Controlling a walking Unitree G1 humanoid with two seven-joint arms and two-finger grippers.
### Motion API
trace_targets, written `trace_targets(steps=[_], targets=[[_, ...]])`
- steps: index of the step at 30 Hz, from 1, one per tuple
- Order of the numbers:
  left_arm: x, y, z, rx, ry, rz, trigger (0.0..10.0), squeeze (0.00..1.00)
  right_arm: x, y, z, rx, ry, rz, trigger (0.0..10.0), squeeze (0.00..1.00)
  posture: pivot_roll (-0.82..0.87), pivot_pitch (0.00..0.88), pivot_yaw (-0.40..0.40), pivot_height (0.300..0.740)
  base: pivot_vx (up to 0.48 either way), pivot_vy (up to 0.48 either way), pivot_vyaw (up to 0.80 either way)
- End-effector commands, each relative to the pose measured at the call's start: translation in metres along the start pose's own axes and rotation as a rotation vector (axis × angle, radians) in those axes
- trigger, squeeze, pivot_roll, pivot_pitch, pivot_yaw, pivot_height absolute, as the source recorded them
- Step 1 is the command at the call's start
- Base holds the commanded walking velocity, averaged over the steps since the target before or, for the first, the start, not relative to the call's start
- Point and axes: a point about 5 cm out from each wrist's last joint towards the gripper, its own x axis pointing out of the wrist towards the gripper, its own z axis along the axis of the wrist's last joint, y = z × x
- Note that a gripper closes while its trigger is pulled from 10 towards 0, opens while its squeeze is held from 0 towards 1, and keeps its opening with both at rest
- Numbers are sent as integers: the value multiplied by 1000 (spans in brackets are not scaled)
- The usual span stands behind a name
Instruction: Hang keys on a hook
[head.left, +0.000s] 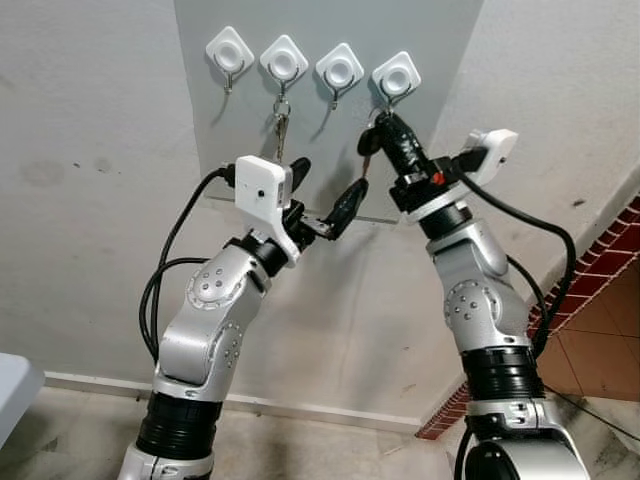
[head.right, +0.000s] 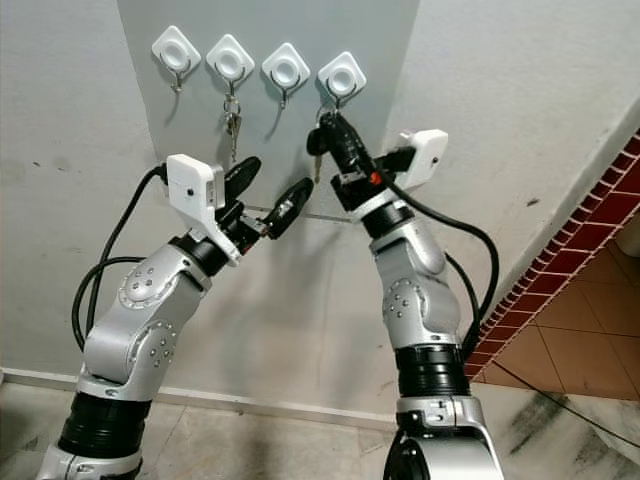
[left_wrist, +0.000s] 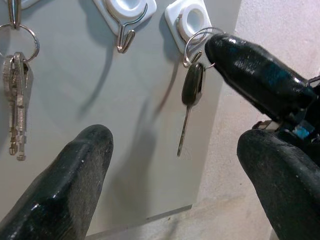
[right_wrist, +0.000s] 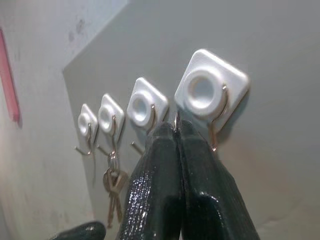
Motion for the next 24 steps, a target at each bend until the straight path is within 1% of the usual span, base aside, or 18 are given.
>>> trace_targets(steps=[1, 7, 10, 11, 12, 13, 14, 16, 17, 19, 24], targets=[[3, -3, 5, 4, -13, -12, 10000, 0, 4, 1, 11, -5, -44, 1, 10000, 0, 24, 68, -75, 740, 0, 0, 0], [3, -3, 5, 2, -14, -12, 10000, 0, 2, -1, 9, 26, -48, -19, 10000, 0, 23, 70, -73, 740, 0, 0, 0], [3, -3, 5, 4, -15, -12, 10000, 0, -1, -2, 5, 113, -42, -32, 10000, 0, 23, 72, -72, 740, 0, 0, 0], [3, -3, 5, 4, -15, -12, 10000, 0, -1, -2, 5, 113, -42, -32, 10000, 0, 23, 72, -72, 740, 0, 0, 0], [3, -3, 6, 5, -16, -11, 10000, 0, -5, -4, 2, 188, -43, -54, 10000, 0, 24, 72, -72, 740, 0, 0, 0], [3, -3, 6, 6, -16, -10, 10000, 0, -6, -5, 1, 220, -44, -61, 10000, 0, 24, 72, -72, 740, 0, 0, 0], [3, -3, 6, 6, -16, -10, 10000, 0, -6, -5, 1, 220, -44, -61, 10000, 0, 24, 72, -72, 740, 0, 0, 0], [3, -3, 7, 8, -19, -8, 10000, 0, -11, -7, -3, 275, -41, -79, 10000, 0, 27, 70, -76, 740, 0, 0, 0], [3, -3, 7, 8, -19, -8, 10000, 0, -11, -7, -3, 275, -41, -79, 10000, 0, 27, 70, -76, 740, 0, 0, 0], [2, -2, 7, 10, -21, -5, 10000, 0, -16, -8, -7, 314, -38, -96, 10000, 0, 33, 67, -78, 740, 0, 0, 0], [1, -1, 8, 14, -23, 4, 10000, 0, -22, -10, -11, 352, -28, -113, 10000, 0, 36, 63, -78, 740, 0, 0, 0]])
